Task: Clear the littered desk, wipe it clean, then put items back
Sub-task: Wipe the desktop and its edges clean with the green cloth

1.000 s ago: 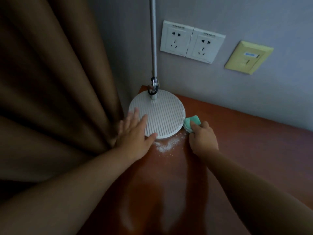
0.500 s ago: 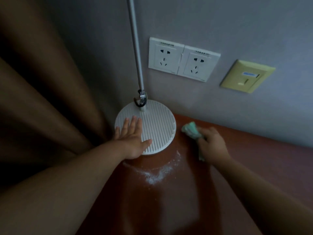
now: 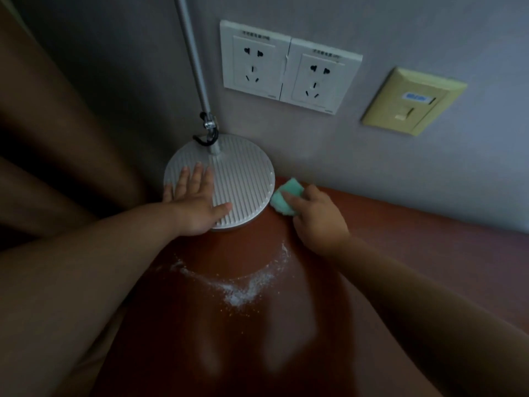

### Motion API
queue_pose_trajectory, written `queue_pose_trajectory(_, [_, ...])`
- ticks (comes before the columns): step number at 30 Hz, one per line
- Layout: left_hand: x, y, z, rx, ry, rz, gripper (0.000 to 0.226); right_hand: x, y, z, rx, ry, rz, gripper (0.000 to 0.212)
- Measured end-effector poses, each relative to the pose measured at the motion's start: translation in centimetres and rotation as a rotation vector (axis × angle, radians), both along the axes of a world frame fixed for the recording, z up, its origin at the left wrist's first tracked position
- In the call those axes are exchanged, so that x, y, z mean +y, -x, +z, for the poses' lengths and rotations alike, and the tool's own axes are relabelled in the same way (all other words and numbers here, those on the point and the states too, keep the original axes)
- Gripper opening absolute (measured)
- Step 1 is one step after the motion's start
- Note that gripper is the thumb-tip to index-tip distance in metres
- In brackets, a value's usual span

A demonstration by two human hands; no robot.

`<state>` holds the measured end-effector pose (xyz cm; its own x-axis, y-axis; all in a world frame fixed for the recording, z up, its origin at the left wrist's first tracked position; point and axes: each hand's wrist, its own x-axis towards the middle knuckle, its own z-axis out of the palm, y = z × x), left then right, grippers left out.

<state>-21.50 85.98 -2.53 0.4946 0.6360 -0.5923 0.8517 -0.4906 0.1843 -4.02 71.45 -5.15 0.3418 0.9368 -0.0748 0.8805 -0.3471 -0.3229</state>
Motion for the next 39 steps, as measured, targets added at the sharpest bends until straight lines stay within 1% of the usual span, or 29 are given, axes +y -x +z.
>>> queue_pose_trajectory(2, [0.1,0.2,0.1,-0.012,0.011,0.002,0.081,-1.2,1.0,0.5,0.034,0.04,0.148,0.057])
queue_pose_trajectory(3, [0.1,0.3,0.2,-0.02,0.017,0.003,0.081,-1.1,0.8,0.9,0.044,0.064,0.179,0.057])
queue_pose_trajectory(4, [0.1,0.4,0.2,-0.027,0.02,0.001,0.08,-0.7,0.3,1.2,0.045,0.054,0.164,0.055])
queue_pose_trajectory(5, [0.1,0.5,0.2,-0.034,0.022,0.0,0.08,0.1,-0.5,1.5,0.045,0.001,0.108,0.049])
queue_pose_trajectory(7, [0.2,0.6,0.1,-0.046,0.026,0.0,0.08,1.9,-2.3,2.2,0.101,-0.132,-0.098,0.038])
queue_pose_trajectory(8, [0.2,0.6,0.1,-0.05,0.029,0.005,0.079,2.7,-2.9,2.2,0.139,-0.16,-0.178,0.038])
queue_pose_trajectory(10, [0.2,0.6,0.1,-0.052,0.026,0.005,0.079,3.9,-3.2,1.4,0.126,-0.103,-0.238,0.041])
queue_pose_trajectory(12, [0.3,0.6,0.1,-0.051,0.027,0.0,0.08,4.0,-2.1,0.6,0.052,-0.049,-0.194,0.044])
queue_pose_trajectory(15, [0.4,0.6,0.0,-0.045,0.034,-0.005,0.081,2.1,-0.3,0.0,0.04,-0.014,-0.112,0.055])
queue_pose_trajectory(18, [0.4,0.7,0.0,-0.047,0.03,-0.007,0.082,-1.9,2.2,0.2,0.049,0.0,0.069,0.056])
queue_pose_trajectory(20, [0.4,0.9,0.2,-0.052,0.033,-0.011,0.081,-4.0,4.3,0.6,0.092,0.057,0.227,0.055])
queue_pose_trajectory(21, [0.3,0.9,0.3,-0.057,0.037,-0.011,0.079,-4.6,5.0,1.0,0.124,0.086,0.269,0.056])
queue_pose_trajectory(22, [0.3,0.8,0.4,-0.065,0.045,-0.007,0.078,-4.9,5.3,1.3,0.153,0.083,0.265,0.058])
queue_pose_trajectory(23, [0.3,0.7,0.5,-0.077,0.057,0.003,0.076,-5.1,5.2,1.5,0.178,0.027,0.195,0.061])
queue_pose_trajectory(25, [0.5,0.6,0.6,-0.102,0.09,0.034,0.072,-4.8,4.0,1.6,0.158,-0.12,-0.076,0.062])
queue_pose_trajectory(26, [0.5,0.5,0.7,-0.114,0.105,0.049,0.071,-4.7,3.4,1.4,0.11,-0.13,-0.199,0.059])
queue_pose_trajectory(27, [0.5,0.5,0.8,-0.126,0.119,0.062,0.07,-4.8,3.3,1.1,0.052,-0.087,-0.279,0.055])
queue_pose_trajectory(28, [0.5,0.5,0.9,-0.138,0.132,0.072,0.07,-4.9,3.8,1.0,0.006,-0.035,-0.306,0.053])
queue_pose_trajectory(30, [0.6,0.6,1.1,-0.157,0.15,0.087,0.07,-5.3,6.1,0.6,-0.019,0.007,-0.29,0.056])
queue_pose_trajectory(32, [0.6,0.7,1.2,-0.174,0.173,0.098,0.071,-5.2,9.1,0.4,0.025,0.066,-0.271,0.06])
queue_pose_trajectory(33, [0.7,0.7,1.2,-0.186,0.185,0.103,0.071,-5.1,10.8,0.3,0.03,0.099,-0.25,0.059])
queue_pose_trajectory(36, [1.0,0.9,1.1,-0.229,0.226,0.142,0.07,-3.6,15.7,-0.2,-0.043,0.186,-0.132,0.059])
queue_pose_trajectory(37, [1.1,1.0,1.1,-0.24,0.243,0.154,0.07,-2.9,17.4,-0.6,-0.063,0.186,-0.108,0.062])
queue_pose_trajectory(39, [1.1,0.9,1.0,-0.261,0.265,0.18,0.069,-1.0,20.3,-1.4,-0.035,0.175,-0.095,0.065])
